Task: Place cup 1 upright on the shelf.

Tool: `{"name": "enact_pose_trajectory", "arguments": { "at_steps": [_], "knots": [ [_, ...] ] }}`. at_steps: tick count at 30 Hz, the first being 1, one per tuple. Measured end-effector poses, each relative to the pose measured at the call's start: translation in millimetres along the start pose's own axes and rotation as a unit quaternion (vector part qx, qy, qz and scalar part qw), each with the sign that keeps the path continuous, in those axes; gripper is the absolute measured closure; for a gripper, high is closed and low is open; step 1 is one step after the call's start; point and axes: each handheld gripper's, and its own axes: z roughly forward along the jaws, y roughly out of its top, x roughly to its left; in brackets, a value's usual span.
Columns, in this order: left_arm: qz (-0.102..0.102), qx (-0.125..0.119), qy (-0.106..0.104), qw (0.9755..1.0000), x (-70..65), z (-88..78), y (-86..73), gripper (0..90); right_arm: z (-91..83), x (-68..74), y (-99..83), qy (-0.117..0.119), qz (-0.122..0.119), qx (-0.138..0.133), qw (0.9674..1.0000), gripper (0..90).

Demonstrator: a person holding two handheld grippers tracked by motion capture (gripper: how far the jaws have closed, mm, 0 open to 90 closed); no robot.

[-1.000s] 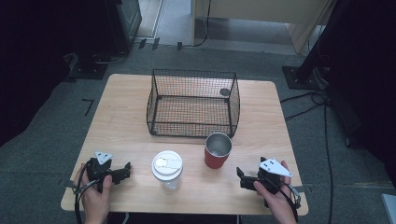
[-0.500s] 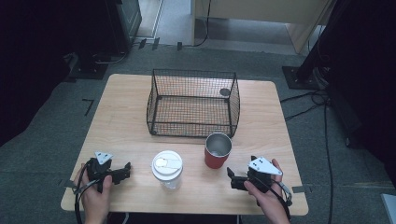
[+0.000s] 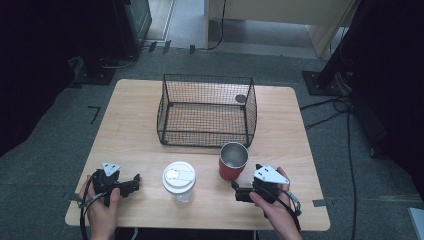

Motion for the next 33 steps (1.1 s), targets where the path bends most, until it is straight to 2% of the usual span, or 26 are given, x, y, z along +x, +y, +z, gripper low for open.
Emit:
{"name": "enact_pose_trajectory", "arguments": {
  "at_steps": [11,21,24,33],
  "knots": [
    [0.0,0.0,0.0,1.0,0.0,0.0,0.0,0.0,8.5,8.3,10.9,0.013,0.008,-0.009,0.9998,0.2],
    [0.0,0.0,0.0,1.0,0.0,0.0,0.0,0.0,17.1,9.7,21.3,0.012,0.01,-0.015,0.9998,0.2],
    [0.0,0.0,0.0,1.0,0.0,0.0,0.0,0.0,19.1,11.2,24.1,0.002,0.013,-0.02,0.9997,6.0],
    [0.0,0.0,0.0,1.0,0.0,0.0,0.0,0.0,26.6,13.2,28.8,-0.003,0.016,-0.023,0.9996,6.1]
  ]
}}
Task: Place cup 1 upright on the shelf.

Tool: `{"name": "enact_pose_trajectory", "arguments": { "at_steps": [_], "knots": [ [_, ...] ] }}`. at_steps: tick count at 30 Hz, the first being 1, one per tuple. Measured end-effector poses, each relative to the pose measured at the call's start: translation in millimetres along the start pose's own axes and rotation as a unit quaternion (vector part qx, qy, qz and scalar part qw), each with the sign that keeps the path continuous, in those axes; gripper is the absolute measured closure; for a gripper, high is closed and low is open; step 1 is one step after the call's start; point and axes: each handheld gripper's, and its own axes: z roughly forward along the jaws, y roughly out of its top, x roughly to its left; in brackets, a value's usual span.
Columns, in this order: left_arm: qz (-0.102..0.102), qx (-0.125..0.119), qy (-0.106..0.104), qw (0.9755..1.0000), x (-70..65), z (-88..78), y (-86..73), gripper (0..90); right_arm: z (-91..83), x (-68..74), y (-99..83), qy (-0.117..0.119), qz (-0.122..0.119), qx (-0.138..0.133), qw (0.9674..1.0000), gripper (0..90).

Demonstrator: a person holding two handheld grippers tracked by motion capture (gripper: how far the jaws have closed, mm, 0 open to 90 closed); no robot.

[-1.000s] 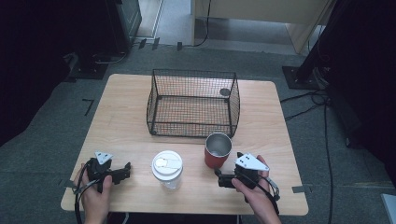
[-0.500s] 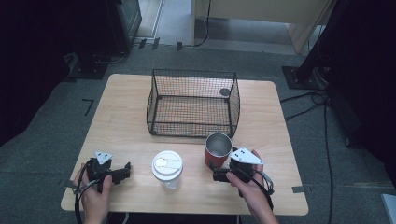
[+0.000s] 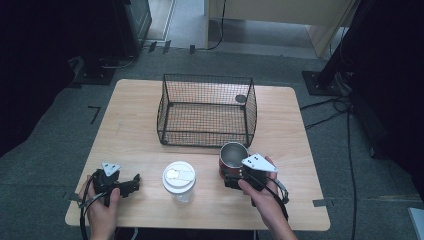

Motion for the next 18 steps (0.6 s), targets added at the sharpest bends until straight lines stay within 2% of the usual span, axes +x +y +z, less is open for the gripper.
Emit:
{"name": "enact_pose_trajectory", "arguments": {
  "at_steps": [6,18],
  "knots": [
    [0.0,0.0,0.0,1.0,0.0,0.0,0.0,0.0,4.8,1.3,3.2,-0.004,0.007,0.002,1.0,5.3],
    [0.0,0.0,0.0,1.0,0.0,0.0,0.0,0.0,15.8,7.1,7.5,-0.026,0.015,0.003,0.9995,4.9]
  ]
}}
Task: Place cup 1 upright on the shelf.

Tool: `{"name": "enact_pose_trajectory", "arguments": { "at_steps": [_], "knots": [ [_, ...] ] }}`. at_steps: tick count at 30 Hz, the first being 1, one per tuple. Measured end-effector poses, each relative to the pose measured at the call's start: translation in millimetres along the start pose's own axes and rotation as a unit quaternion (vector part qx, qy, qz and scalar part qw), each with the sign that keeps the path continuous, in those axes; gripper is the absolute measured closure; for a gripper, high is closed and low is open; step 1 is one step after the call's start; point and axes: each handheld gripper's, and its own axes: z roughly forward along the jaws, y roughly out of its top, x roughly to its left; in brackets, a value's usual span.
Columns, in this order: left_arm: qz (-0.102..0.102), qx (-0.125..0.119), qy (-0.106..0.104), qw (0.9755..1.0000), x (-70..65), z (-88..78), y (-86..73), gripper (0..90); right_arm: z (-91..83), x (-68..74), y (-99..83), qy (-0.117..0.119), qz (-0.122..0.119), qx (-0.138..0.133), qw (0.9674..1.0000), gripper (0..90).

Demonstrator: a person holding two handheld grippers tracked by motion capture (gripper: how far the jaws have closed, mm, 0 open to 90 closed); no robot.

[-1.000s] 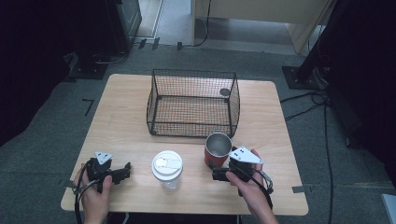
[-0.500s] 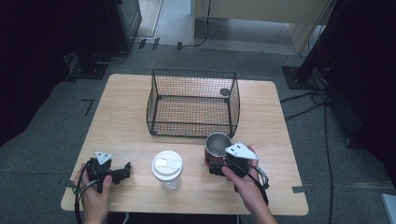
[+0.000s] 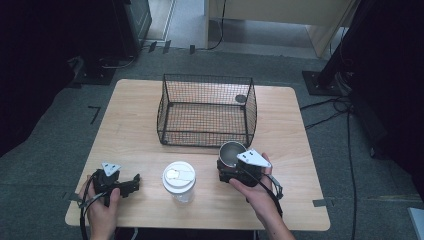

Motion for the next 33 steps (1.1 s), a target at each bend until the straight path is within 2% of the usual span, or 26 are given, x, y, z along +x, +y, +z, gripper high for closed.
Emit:
{"name": "enact_pose_trajectory", "arguments": {
  "at_steps": [11,19,23,33],
  "knots": [
    [0.0,0.0,0.0,1.0,0.0,0.0,0.0,0.0,6.8,4.2,-0.2,-0.009,-0.016,-0.005,0.9998,7.1],
    [0.0,0.0,0.0,1.0,0.0,0.0,0.0,0.0,4.8,5.2,0.5,0.002,-0.014,-0.006,0.9999,7.5],
    [0.0,0.0,0.0,1.0,-0.1,0.0,0.0,0.0,2.6,7.8,2.4,0.005,-0.017,-0.017,0.9997,7.5],
    [0.001,0.0,-0.001,1.0,0.0,0.0,0.0,0.0,-7.0,15.3,17.2,0.015,-0.024,-0.035,0.999,7.6]
  ]
}}
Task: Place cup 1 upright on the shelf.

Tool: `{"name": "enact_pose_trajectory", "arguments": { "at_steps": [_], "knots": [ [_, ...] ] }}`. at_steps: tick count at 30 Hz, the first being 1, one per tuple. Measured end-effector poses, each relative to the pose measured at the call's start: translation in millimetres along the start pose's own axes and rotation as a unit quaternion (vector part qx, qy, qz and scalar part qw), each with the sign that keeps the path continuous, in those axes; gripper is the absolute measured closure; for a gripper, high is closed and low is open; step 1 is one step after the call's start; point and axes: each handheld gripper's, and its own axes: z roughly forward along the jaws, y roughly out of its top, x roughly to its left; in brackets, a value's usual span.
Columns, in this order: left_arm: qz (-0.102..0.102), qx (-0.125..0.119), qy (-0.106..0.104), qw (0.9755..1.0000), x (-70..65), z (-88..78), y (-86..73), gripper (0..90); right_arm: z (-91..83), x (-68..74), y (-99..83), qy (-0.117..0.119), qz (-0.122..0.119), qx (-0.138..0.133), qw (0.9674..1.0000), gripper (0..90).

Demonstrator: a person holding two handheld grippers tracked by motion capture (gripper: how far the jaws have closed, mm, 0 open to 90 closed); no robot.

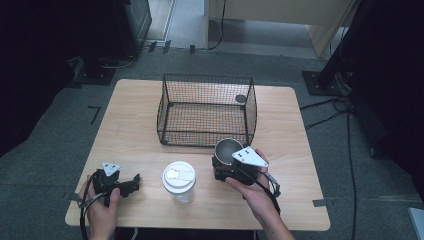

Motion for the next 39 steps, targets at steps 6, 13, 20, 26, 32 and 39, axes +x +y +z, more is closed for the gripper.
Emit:
{"name": "enact_pose_trajectory", "arguments": {
  "at_steps": [6,13,20,26,32,39],
  "knots": [
    [0.0,-0.001,0.0,1.0,-0.2,0.1,0.0,0.0,-1.6,3.0,7.1,0.005,-0.001,-0.01,0.9999,7.5],
    [0.0,-0.001,-0.001,1.0,-0.2,0.1,0.0,0.0,-5.0,5.6,17.5,0.009,-0.004,-0.027,0.9996,7.5],
    [0.0,-0.001,0.0,1.0,-0.2,0.1,0.0,0.0,-6.6,9.3,26.1,0.021,-0.008,-0.045,0.9988,7.5],
    [0.0,0.0,-0.001,1.0,-0.2,0.0,0.0,0.0,-6.0,14.5,34.0,0.021,-0.02,-0.068,0.9973,7.5],
    [0.0,-0.001,-0.001,1.0,-0.2,0.1,0.0,0.0,-6.0,16.6,47.7,0.018,-0.013,-0.098,0.995,7.5],
    [0.0,-0.001,-0.001,1.0,-0.2,0.1,0.0,0.0,-4.5,14.7,64.8,0.014,-0.004,-0.125,0.992,7.4]
  ]
}}
